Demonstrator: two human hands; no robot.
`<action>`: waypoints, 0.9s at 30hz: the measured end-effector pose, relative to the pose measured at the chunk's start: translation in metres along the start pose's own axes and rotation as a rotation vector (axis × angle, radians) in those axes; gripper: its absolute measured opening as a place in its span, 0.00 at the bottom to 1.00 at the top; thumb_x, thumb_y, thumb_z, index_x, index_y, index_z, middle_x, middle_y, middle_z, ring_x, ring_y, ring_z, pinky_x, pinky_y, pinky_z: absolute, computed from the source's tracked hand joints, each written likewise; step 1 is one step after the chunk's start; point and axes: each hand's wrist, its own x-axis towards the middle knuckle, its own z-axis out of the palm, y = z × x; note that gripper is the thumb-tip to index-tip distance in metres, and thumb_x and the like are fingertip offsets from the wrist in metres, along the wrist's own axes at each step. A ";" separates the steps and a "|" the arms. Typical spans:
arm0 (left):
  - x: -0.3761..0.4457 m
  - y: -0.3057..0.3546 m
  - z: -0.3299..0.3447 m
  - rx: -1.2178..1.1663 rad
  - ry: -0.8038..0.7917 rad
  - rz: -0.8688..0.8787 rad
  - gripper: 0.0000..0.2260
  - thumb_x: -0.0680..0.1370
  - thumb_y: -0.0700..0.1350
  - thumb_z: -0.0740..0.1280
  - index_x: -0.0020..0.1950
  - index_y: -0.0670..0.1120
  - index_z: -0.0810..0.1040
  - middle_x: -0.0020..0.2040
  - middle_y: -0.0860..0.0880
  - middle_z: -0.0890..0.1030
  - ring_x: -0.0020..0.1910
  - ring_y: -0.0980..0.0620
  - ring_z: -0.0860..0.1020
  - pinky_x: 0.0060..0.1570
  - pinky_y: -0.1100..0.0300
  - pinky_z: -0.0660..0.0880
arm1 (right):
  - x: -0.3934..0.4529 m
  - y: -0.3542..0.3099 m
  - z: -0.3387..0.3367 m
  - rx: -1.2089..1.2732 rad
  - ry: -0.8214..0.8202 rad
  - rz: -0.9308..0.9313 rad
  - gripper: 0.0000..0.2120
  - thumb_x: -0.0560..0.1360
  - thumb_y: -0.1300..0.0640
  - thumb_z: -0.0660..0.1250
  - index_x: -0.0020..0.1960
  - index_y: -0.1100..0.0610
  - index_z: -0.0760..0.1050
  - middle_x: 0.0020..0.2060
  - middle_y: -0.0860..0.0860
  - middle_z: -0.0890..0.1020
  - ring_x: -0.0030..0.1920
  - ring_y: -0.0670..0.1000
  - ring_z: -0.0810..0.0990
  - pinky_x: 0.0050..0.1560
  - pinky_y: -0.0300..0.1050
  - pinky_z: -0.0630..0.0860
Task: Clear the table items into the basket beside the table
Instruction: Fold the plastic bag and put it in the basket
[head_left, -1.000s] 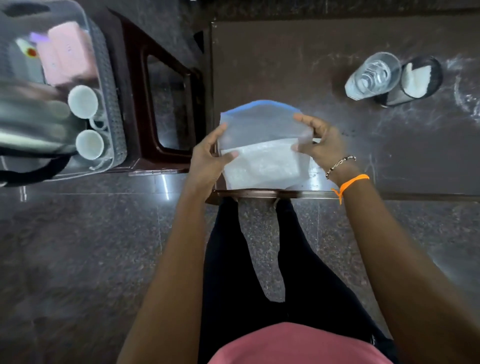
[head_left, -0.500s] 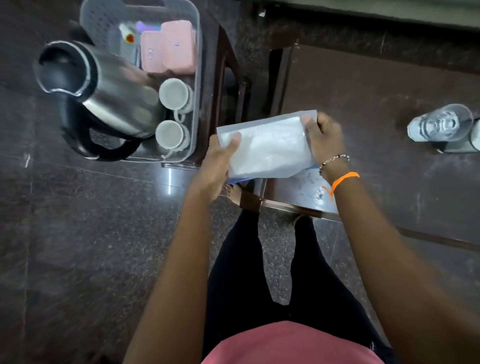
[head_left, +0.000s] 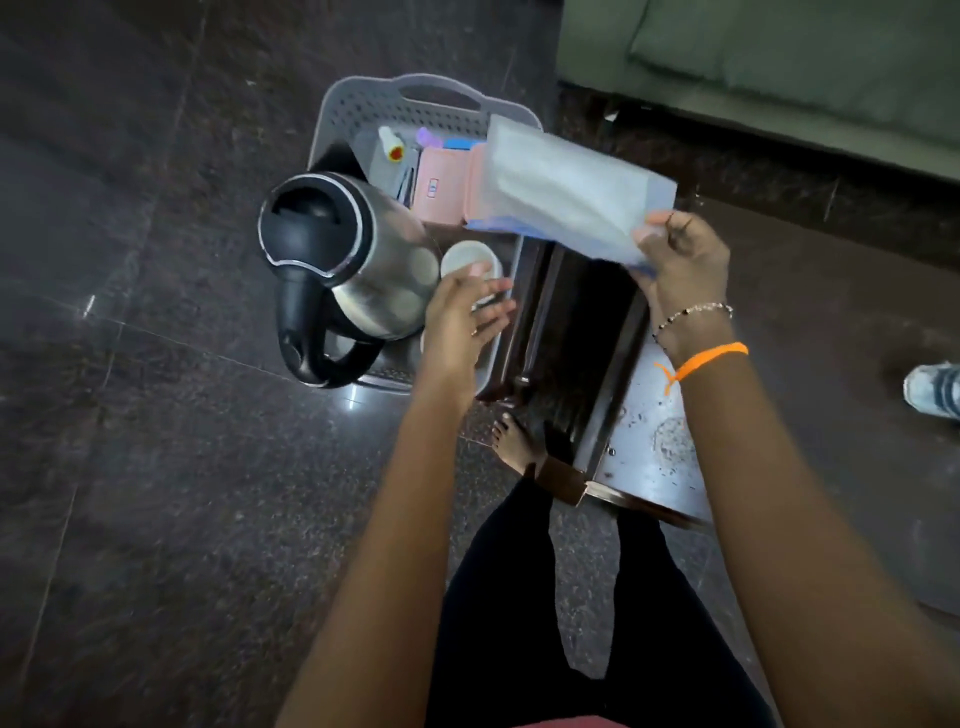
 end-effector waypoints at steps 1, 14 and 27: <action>0.002 0.000 0.000 0.070 0.003 0.000 0.08 0.81 0.43 0.57 0.58 0.45 0.71 0.45 0.49 0.79 0.43 0.51 0.78 0.52 0.59 0.75 | 0.007 -0.004 0.017 -0.042 -0.002 -0.023 0.16 0.74 0.72 0.62 0.37 0.52 0.72 0.33 0.48 0.75 0.32 0.41 0.73 0.29 0.32 0.74; 0.035 -0.006 -0.008 0.252 0.074 0.032 0.07 0.80 0.37 0.57 0.54 0.42 0.74 0.42 0.47 0.76 0.38 0.55 0.73 0.31 0.76 0.70 | 0.059 -0.003 0.185 -0.648 -0.329 -0.079 0.20 0.75 0.70 0.55 0.66 0.62 0.70 0.67 0.57 0.73 0.67 0.54 0.71 0.66 0.37 0.64; 0.045 -0.001 -0.008 0.264 0.107 0.068 0.07 0.80 0.37 0.57 0.54 0.41 0.74 0.44 0.45 0.76 0.38 0.56 0.75 0.30 0.78 0.71 | 0.050 -0.005 0.163 -0.641 -0.465 -0.042 0.18 0.73 0.74 0.52 0.56 0.72 0.76 0.49 0.67 0.80 0.43 0.56 0.79 0.49 0.43 0.78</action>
